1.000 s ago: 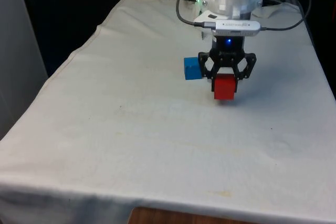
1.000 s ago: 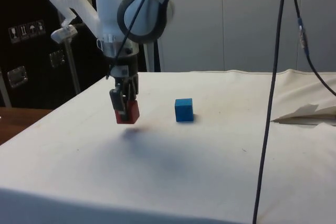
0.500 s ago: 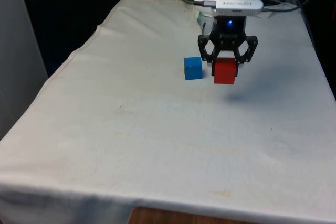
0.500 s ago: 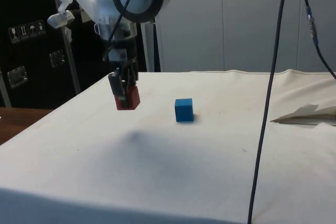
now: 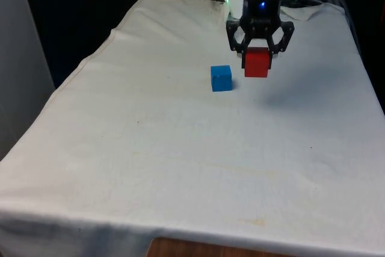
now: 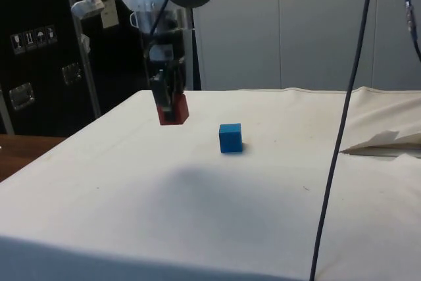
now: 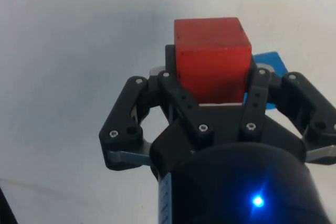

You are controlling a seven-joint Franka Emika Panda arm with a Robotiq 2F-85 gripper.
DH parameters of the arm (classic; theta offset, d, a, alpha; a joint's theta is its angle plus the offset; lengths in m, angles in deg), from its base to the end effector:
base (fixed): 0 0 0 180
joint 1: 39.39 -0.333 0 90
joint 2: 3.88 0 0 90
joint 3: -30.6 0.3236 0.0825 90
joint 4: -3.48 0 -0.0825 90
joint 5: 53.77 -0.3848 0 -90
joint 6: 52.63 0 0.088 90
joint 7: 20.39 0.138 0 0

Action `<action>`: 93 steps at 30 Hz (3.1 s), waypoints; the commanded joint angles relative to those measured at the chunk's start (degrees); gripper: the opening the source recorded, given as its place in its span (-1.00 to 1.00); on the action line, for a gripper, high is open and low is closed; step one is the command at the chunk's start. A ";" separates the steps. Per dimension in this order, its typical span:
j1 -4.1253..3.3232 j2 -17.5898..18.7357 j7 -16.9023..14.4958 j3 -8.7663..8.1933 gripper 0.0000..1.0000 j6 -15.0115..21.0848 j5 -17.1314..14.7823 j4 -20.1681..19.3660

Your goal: Stack the two cubes.

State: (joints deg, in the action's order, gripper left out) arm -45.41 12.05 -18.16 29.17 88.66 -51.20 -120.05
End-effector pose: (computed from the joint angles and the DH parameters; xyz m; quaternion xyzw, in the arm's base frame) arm 0.5716 0.0451 0.2477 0.9990 0.0384 0.0170 0.0167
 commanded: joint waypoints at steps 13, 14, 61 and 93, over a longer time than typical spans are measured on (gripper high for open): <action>0.34 -7.33 -1.20 -0.63 -0.97 2.69 -0.29 -8.48; 0.34 -7.79 -1.38 -0.69 -0.97 2.75 -0.34 -8.94; 1.26 -11.75 -8.37 -6.70 -0.97 11.86 0.00 -20.23; 1.55 -6.36 -10.94 -8.14 -0.97 17.59 -0.29 -20.51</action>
State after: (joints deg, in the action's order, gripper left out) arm -44.03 5.69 -28.64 20.92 105.33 -51.20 -140.33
